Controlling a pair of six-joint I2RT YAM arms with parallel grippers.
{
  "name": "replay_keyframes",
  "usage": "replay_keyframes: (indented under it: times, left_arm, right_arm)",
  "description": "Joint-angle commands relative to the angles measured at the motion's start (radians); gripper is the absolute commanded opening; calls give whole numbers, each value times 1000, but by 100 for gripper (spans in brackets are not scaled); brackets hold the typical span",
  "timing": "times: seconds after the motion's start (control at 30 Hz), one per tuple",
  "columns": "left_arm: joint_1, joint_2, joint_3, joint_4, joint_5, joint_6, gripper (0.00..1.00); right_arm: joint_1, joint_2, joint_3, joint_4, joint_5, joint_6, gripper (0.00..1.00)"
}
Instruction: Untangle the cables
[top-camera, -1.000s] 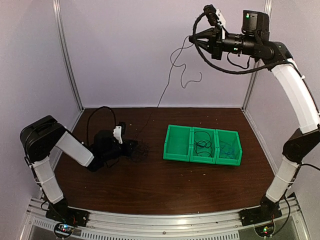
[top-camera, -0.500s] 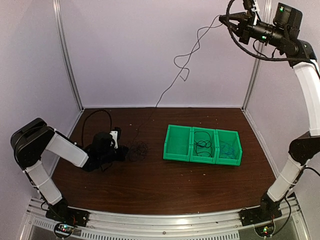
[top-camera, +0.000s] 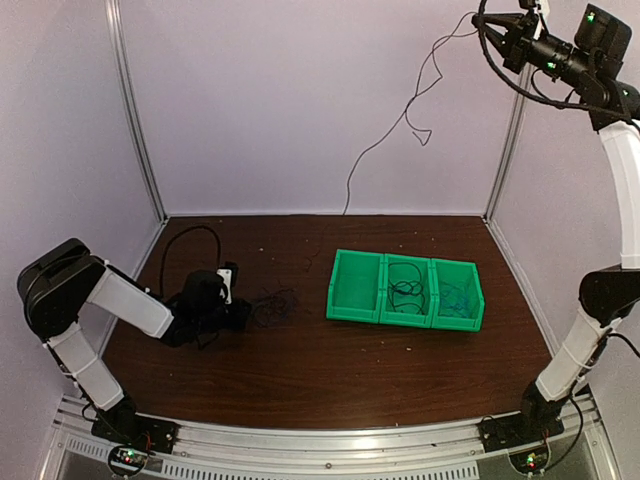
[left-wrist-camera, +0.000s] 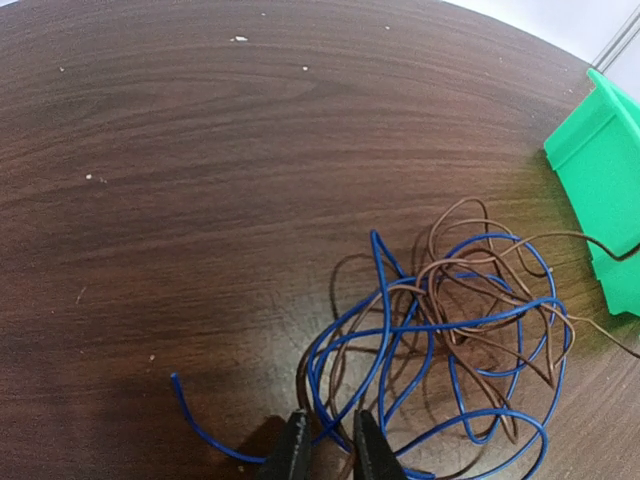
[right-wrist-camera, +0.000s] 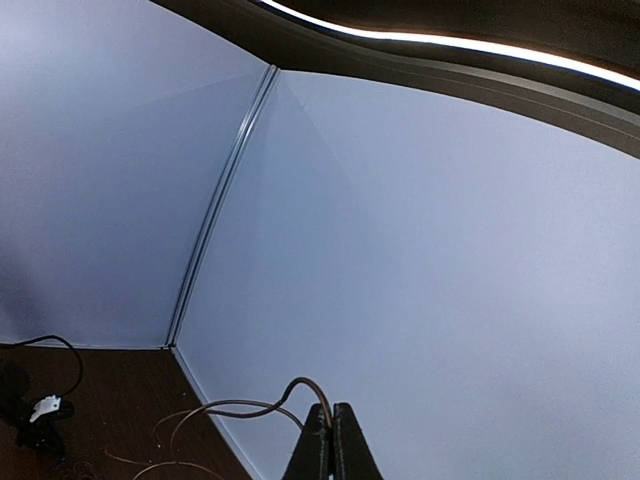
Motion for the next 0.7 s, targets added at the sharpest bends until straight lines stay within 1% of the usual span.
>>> replay_keyframes:
  times: [0.0,0.07,0.13,0.27,0.37,0.5,0.57,0.67]
  left_arm:
    - [11,10,10,-35,-38,10,11]
    - [28,28,8,-68,-29,-12,1]
    - [40,39,-5,-85,-21,-49,0]
    - [44,16,-39,-147,-94,-135,0]
    - [44,-21,-74,-161,-161,-196,0]
    - [44,-75,-82,-261,-287,-289,0]
    - [44,-124,-102,-252,-309,-282,0]
    - [44,-170,-105,-220,-288,-221,0]
  right_arm:
    - [-49,20,95,53,46,14,0]
    - [-105,30,136,58,51,22,0]
    - [-180,32,160,69,34,36,0]
    - [-320,23,166,173,-54,164,0]
    - [-334,8,140,169,-70,160,0]
    - [-338,1,122,190,-31,166,0]
    - [-339,-2,110,201,-44,177,0]
    - [-336,-7,38,249,-111,235,0]
